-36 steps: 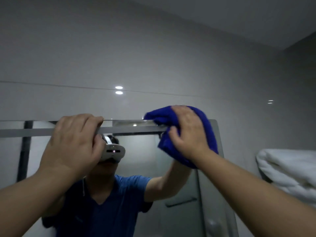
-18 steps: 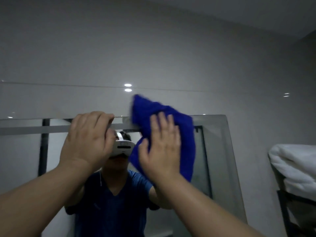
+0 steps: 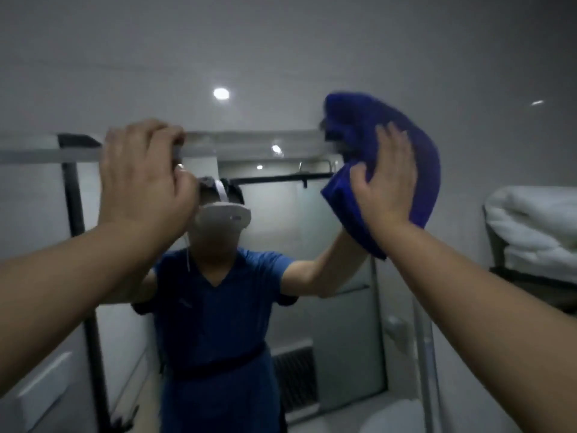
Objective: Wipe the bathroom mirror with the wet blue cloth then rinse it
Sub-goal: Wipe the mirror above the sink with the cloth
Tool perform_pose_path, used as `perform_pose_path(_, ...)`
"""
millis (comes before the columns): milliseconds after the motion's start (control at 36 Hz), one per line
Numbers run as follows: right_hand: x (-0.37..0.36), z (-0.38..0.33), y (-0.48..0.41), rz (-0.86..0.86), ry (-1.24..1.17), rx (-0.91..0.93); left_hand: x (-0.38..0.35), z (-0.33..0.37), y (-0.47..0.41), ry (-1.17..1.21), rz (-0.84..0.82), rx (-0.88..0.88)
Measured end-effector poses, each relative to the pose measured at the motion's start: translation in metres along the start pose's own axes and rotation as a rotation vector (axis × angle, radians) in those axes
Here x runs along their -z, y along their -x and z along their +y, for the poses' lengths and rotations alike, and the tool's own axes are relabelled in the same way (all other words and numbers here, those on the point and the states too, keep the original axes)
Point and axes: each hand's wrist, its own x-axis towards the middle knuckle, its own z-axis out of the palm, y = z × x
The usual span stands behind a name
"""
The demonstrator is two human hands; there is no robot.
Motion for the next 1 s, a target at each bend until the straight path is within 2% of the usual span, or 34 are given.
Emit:
perform_pose_path(56,-0.003,-0.008,0.012,0.024,0.022,-0.120,-0.005,0.021,0.020,0.061,-0.016,-0.051)
perform_pose_path(111,-0.006,-0.020,0.034,0.030,0.046,-0.120,-0.017,0.038,0.046,0.072,-0.028,-0.201)
perform_pose_path(167,-0.004,-0.027,0.065,-0.002,0.048,-0.046,-0.033,0.049,0.069,0.072,-0.042,-0.336)
perform_pose_path(278,0.006,-0.012,0.142,-0.107,-0.009,0.177,-0.062,0.065,0.106,0.057,-0.134,-0.427)
perform_pose_path(361,0.016,0.023,0.182,-0.106,-0.037,0.193,-0.084,0.076,0.129,-0.033,-0.222,-0.523)
perform_pose_path(472,0.030,0.069,0.196,-0.069,-0.004,-0.029,-0.098,0.080,0.141,-0.180,-0.241,-0.620)
perform_pose_path(556,0.030,0.086,0.187,-0.006,-0.024,-0.267,-0.102,0.079,0.142,-0.206,-0.231,-0.607)
perform_pose_path(639,0.020,0.075,0.166,0.119,-0.071,-0.538,-0.102,0.082,0.143,-0.218,-0.226,-0.594)
perform_pose_path(722,0.006,0.050,0.151,0.158,-0.004,-0.633,-0.101,0.083,0.142,-0.206,-0.202,-0.584)
perform_pose_path(806,0.000,0.033,0.160,0.139,0.069,-0.530,-0.105,0.082,0.142,-0.200,-0.181,-0.596)
perform_pose_path(917,0.008,0.036,0.219,-0.007,0.040,-0.129,-0.114,0.078,0.145,-0.199,-0.099,-0.603)
perform_pose_path(944,0.012,0.043,0.237,-0.046,0.029,-0.087,-0.114,0.078,0.145,-0.200,-0.078,-0.606)
perform_pose_path(1000,0.019,0.059,0.273,-0.046,0.032,-0.171,-0.115,0.079,0.146,-0.204,-0.053,-0.608)
